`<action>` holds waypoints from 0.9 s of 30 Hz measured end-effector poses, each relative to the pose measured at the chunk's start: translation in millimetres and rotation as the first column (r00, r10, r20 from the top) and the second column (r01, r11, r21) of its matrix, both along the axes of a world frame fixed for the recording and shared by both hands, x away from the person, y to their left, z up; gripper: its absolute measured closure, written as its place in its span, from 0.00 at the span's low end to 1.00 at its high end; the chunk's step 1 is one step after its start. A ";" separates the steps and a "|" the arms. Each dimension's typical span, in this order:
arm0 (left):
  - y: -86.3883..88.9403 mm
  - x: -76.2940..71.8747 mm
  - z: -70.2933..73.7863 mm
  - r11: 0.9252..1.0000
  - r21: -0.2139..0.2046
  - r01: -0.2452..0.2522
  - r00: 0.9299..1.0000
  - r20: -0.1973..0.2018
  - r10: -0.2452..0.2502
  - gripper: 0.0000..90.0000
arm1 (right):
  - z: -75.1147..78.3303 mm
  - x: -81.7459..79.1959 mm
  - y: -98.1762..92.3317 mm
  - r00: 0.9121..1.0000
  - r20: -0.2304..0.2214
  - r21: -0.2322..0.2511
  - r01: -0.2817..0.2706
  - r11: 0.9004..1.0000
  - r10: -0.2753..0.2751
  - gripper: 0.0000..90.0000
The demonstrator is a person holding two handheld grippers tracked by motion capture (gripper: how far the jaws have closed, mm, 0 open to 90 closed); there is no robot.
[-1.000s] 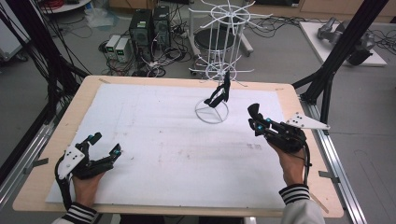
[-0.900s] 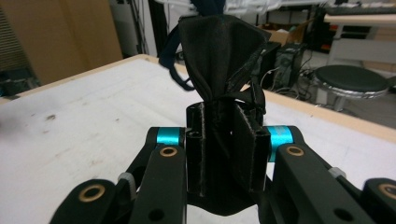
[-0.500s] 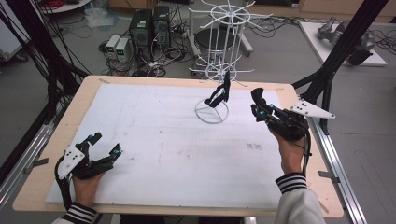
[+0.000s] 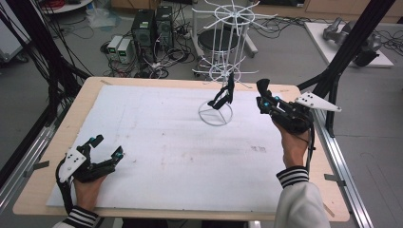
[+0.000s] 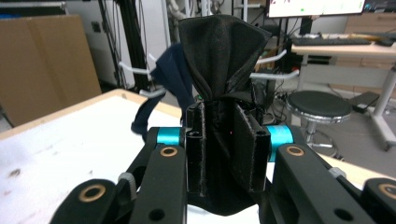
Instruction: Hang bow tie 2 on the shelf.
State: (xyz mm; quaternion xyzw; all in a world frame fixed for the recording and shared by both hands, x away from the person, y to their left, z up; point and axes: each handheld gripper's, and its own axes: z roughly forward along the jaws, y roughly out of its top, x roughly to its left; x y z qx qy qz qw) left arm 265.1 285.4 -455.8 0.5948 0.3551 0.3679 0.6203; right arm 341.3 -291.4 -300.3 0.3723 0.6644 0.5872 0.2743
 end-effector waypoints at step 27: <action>0.1 0.1 0.0 1.000 -0.001 0.001 1.000 0.000 -0.001 0.17 | 26.9 30.5 31.6 1.000 0.028 -0.018 0.014 1.000 -0.014 0.84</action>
